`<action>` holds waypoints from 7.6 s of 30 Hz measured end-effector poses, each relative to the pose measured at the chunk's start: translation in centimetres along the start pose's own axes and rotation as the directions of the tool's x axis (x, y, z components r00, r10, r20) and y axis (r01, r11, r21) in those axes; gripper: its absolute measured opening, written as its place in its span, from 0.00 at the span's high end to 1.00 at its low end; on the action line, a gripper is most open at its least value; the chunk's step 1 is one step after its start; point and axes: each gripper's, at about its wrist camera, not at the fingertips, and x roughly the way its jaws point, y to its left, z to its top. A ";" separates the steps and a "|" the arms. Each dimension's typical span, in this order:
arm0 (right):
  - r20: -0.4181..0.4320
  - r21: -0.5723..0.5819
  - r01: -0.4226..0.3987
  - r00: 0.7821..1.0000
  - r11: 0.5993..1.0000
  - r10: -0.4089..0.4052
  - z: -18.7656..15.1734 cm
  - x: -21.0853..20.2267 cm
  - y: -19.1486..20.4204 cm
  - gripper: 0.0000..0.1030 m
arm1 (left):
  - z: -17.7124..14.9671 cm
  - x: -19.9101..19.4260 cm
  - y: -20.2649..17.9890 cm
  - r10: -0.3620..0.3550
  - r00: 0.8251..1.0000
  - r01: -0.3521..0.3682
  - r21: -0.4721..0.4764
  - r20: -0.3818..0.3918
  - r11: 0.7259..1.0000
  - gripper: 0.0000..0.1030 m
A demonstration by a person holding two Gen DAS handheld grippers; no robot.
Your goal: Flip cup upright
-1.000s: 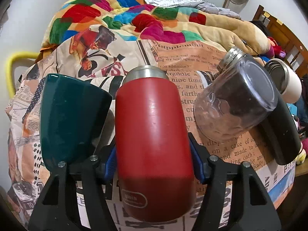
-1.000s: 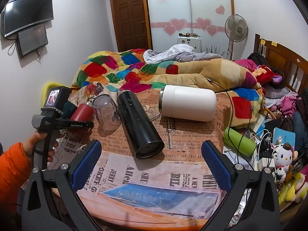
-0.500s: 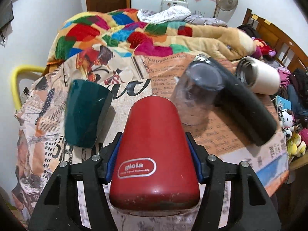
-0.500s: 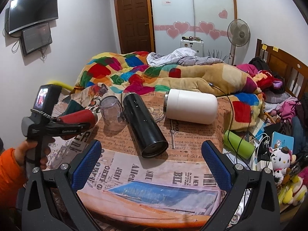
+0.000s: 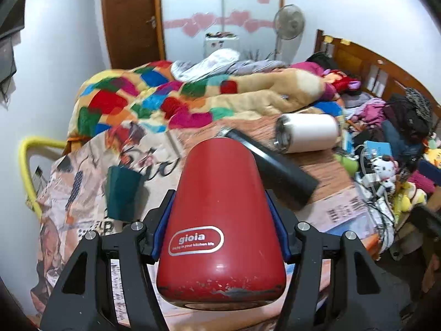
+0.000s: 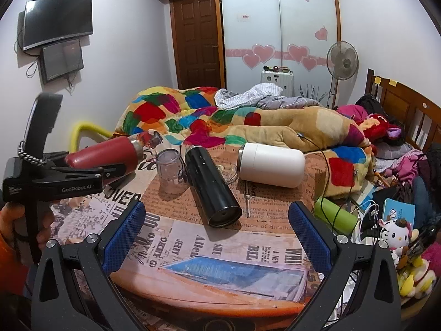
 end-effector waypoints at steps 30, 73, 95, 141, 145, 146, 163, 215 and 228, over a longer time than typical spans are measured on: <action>-0.096 0.000 0.042 0.994 0.999 -0.042 -2.5 1.4 -2.5 0.00 | -8.0 9.1 -8.9 -0.124 0.979 0.131 0.034 -0.161 0.991 0.41; -0.416 0.043 -0.125 0.900 0.991 0.131 -4.5 12.1 5.1 0.12 | -11.7 -1.5 5.0 0.129 0.989 -0.140 -0.170 -0.078 0.975 0.33; -0.491 0.177 -0.210 0.828 0.962 0.271 -4.7 15.8 6.4 0.41 | -11.8 -1.9 4.7 0.125 0.990 -0.135 -0.198 -0.059 0.971 0.28; -0.338 -0.028 -0.233 0.917 0.972 0.210 0.2 10.9 6.9 0.35 | -9.4 -2.8 2.9 0.118 0.992 -0.122 -0.203 -0.032 0.971 0.10; -0.253 -0.024 -0.242 0.940 0.970 0.228 1.6 7.1 6.1 0.35 | -8.1 -5.8 1.9 0.118 0.992 -0.109 -0.199 0.038 0.974 0.10; -0.225 -0.024 -0.242 0.947 0.970 0.231 1.9 5.9 5.8 0.35 | -7.8 -6.5 1.7 0.118 0.991 -0.105 -0.198 0.057 0.975 0.10; 0.370 -0.099 -0.192 0.904 0.976 0.215 4.7 -16.4 4.5 0.33 | -5.0 -26.7 -5.4 0.165 0.804 -0.101 -0.143 0.571 0.985 0.06; 0.365 -0.066 -0.116 0.922 0.991 0.132 0.7 -19.0 3.4 0.00 | -8.5 -27.6 -7.4 0.237 0.802 -0.154 -0.194 0.548 0.969 0.00; 0.364 -0.066 -0.115 0.922 0.991 0.132 0.7 -19.1 3.3 0.00 | -8.2 -27.4 -7.5 0.237 0.802 -0.157 -0.190 0.549 0.969 0.00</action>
